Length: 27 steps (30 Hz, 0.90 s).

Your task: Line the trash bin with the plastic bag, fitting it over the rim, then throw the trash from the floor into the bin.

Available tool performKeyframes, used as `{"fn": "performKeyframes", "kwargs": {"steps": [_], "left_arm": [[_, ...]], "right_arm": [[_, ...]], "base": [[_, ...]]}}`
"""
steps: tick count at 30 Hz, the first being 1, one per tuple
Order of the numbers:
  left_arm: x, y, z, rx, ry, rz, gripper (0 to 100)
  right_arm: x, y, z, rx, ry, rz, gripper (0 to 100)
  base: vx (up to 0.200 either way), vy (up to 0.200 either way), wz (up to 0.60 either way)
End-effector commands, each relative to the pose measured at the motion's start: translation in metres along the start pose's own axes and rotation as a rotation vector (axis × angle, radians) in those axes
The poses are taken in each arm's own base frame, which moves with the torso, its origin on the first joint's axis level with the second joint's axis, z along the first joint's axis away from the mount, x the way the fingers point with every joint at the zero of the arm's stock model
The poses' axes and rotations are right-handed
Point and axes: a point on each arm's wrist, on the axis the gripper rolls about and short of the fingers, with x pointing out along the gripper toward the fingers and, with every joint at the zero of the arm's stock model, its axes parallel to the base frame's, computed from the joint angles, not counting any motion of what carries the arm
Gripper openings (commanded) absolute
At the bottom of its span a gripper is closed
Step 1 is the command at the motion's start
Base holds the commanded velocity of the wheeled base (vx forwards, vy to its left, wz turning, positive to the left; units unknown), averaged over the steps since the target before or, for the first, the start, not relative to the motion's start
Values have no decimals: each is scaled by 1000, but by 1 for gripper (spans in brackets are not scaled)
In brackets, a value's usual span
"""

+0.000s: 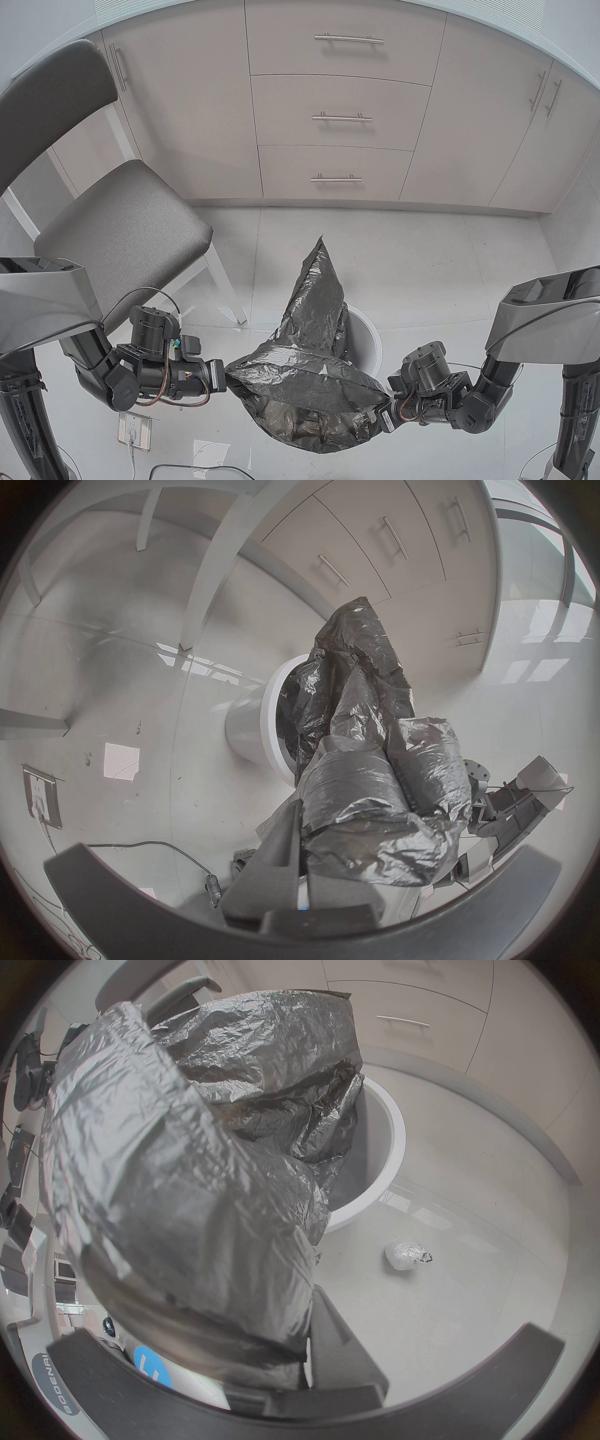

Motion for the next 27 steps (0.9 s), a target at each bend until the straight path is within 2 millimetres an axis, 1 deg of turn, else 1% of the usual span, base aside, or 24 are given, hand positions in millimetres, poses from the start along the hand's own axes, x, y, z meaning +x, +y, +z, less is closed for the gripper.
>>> {"fn": "performKeyframes", "kwargs": {"steps": [1, 5, 6, 11, 13, 15, 17, 21, 22, 23, 25, 27], "left_arm": [[2, 3, -2, -5, 7, 5, 0], [3, 3, -2, 1, -3, -1, 0], [3, 3, -2, 3, -5, -4, 0], [3, 4, -3, 4, -6, -5, 0], [3, 4, -3, 5, -5, -4, 0], [3, 4, -3, 5, -6, -3, 0], [3, 4, -3, 6, -6, -3, 0], [4, 5, -3, 22, -13, -12, 0], [4, 5, -3, 22, -13, -12, 0], [6, 5, -2, 34, -24, -21, 0], [9, 5, -2, 48, -38, -31, 0], [10, 5, -5, 56, -43, -40, 0]], "right_arm": [[6, -1, -6, -1, 25, -5, 0], [6, -1, -6, -1, 25, -6, 0], [6, -1, -6, 0, 25, -6, 100], [4, -1, -6, -1, 22, -2, 100], [0, 1, -6, -6, 21, 3, 100], [-9, 3, -3, -13, 2, 16, 100], [-24, 6, 2, -25, -39, 29, 100], [-63, 7, 15, -25, -149, 51, 100], [-63, 7, 15, -25, -149, 51, 100], [-83, 6, 25, -15, -222, 55, 100], [-97, 5, 38, 4, -302, 51, 100], [-105, 6, 60, 43, -399, 55, 100]], "base": [[0, 0, 0], [0, 0, 0], [0, 0, 0], [0, 0, 0], [0, 0, 0], [0, 0, 0], [0, 0, 0], [0, 0, 0], [0, 0, 0], [0, 0, 0], [0, 0, 0], [0, 0, 0]]}}
